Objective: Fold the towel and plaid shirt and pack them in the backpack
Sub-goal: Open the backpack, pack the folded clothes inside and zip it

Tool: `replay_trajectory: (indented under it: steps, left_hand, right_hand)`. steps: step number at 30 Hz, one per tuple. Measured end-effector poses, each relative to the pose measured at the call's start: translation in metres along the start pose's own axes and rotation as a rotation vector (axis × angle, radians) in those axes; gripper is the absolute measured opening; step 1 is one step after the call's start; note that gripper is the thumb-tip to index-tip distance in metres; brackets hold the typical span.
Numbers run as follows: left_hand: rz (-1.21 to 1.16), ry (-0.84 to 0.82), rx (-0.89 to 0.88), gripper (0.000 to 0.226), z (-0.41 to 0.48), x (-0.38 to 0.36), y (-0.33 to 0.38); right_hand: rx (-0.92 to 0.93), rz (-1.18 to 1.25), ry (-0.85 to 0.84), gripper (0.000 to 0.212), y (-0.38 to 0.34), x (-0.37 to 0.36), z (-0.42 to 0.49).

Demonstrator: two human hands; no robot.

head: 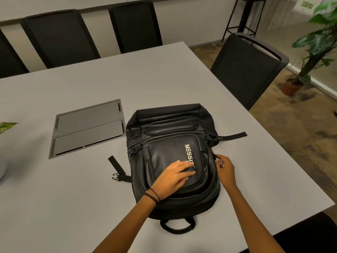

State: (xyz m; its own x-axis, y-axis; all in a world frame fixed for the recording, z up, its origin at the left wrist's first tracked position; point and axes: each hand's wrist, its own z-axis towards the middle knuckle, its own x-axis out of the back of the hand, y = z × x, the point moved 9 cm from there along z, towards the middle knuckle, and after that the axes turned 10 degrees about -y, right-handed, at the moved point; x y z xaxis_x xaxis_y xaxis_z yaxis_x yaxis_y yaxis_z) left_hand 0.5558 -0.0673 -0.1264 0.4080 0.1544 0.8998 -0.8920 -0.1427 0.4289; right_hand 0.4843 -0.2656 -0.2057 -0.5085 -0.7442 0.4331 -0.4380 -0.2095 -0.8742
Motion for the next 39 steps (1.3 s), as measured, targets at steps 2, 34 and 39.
replay_trajectory:
  steps: [2,34,39]
  left_hand:
    - [-0.015,0.099,0.116,0.036,-0.021,0.012,-0.024]
    - [-1.397,0.348,1.146,0.074,-0.166,-0.056,-0.096]
    - [-1.45,0.347,1.162,0.062,-0.165,-0.058,-0.095]
  right_hand:
    - [-0.095,0.049,-0.005,0.034,0.013,-0.003,-0.009]
    - [-0.487,0.735,-0.236,0.085,0.056,-0.054,-0.076]
    - [-0.532,0.688,-0.267,0.07,0.02,-0.052,-0.088]
